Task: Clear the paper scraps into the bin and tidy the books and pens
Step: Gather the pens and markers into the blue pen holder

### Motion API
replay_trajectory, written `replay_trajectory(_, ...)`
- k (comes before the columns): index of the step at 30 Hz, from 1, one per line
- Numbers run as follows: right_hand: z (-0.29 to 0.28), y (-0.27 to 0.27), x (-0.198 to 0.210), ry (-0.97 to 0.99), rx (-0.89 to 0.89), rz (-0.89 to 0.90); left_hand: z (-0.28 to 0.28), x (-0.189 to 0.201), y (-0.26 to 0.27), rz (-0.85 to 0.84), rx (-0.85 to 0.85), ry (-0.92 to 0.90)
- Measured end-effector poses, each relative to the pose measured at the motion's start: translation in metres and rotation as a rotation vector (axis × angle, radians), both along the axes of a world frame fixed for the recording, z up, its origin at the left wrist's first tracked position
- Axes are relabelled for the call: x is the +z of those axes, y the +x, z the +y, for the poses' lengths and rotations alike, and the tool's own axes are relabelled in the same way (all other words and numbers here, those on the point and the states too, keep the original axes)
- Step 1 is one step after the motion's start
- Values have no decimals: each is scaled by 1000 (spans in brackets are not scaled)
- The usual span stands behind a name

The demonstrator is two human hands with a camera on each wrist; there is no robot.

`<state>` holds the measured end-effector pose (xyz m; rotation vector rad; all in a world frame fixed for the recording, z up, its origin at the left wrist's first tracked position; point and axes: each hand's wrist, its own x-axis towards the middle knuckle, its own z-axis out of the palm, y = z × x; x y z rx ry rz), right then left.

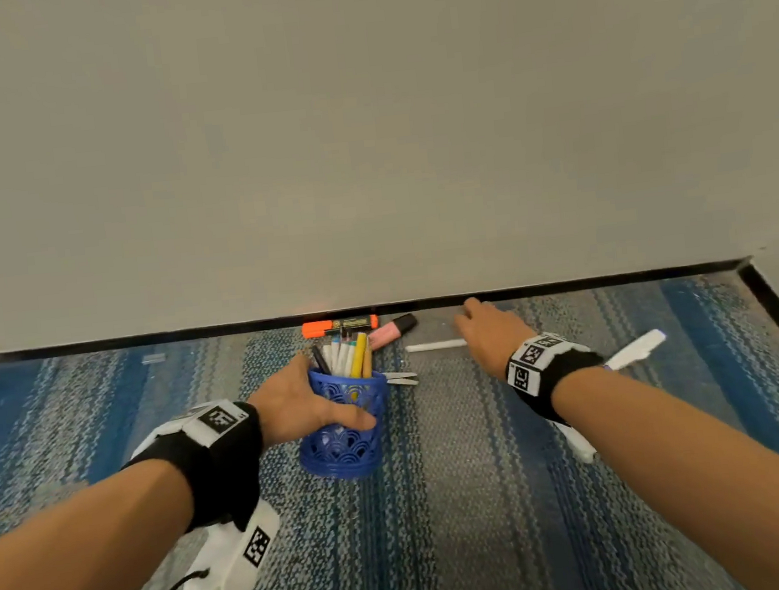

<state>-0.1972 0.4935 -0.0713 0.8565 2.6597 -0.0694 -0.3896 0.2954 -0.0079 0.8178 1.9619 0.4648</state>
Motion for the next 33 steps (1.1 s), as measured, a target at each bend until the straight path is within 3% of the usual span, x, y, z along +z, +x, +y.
replay_trajectory(2,-5,-1,0,-3,-3,2,-6,0,-2,69,-23,-47)
replay_trajectory(5,-2,5,5,-185,-111,137,-4,0,0,147,-105,-92)
replay_trajectory(12,-9,37,64,-891,-634,954,26,19,24,257,-298,-59)
replay_trajectory(17,-27,59,90,-1077,-583,814,55,24,64,209,-363,10)
replay_trajectory(19,-23,72,91,-1156,-640,868,67,25,83,179,-361,56)
replay_trajectory(21,-10,93,91,-1099,-791,1009,77,25,106,150,-362,94)
replay_trajectory(22,1,105,88,-966,-850,1036,80,23,115,124,-362,114)
replay_trajectory(23,14,118,83,-760,-857,980,84,20,122,106,-361,131)
replay_trajectory(25,33,148,64,-290,-700,523,85,12,131,99,-372,137)
replay_trajectory(27,38,171,42,-108,-483,22,83,4,135,124,-408,108)
replay_trajectory(28,34,179,33,-96,-411,-94,81,0,135,138,-422,91)
replay_trajectory(33,23,190,11,82,-344,-212,70,-9,124,157,-422,80)
